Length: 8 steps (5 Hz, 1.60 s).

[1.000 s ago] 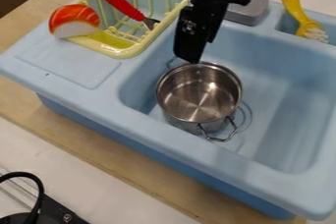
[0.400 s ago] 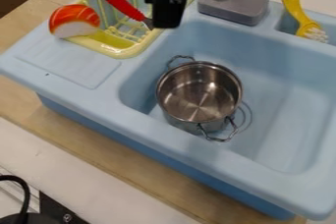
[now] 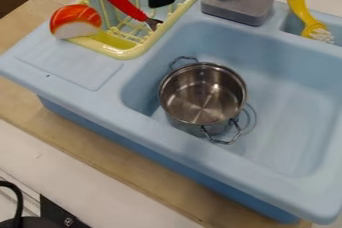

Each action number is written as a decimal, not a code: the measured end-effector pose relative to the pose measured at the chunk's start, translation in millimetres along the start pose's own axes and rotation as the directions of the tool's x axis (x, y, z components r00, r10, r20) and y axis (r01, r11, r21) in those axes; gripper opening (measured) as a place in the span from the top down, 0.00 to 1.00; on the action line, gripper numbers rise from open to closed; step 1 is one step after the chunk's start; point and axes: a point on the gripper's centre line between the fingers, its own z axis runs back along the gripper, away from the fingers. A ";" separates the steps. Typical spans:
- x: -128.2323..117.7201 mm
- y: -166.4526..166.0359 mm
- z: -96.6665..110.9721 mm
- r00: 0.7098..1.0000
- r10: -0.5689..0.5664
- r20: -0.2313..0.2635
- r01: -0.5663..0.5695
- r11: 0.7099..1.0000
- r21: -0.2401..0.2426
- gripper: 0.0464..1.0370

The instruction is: Put the red object inside the silver pot in the sink

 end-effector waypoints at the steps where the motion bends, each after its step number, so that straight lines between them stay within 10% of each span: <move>1: 2.4 18.9 -2.8 0.963 0.265 0.053 -0.265 0.964 0.000 0.05; 2: 6.4 27.8 -5.1 0.866 0.489 0.105 -0.489 0.872 -0.030 0.05; 3: 2.0 33.7 -4.9 0.696 0.696 0.177 -0.703 0.711 -0.031 0.05; 5: -1.2 54.9 -3.1 0.258 0.945 0.203 -0.948 0.288 -0.135 0.05; 7: 4.4 69.0 -16.5 -0.264 0.934 0.242 -0.953 -0.215 -0.213 0.05; 8: 10.7 72.8 -29.6 -0.422 0.881 0.214 -0.896 -0.370 -0.245 0.05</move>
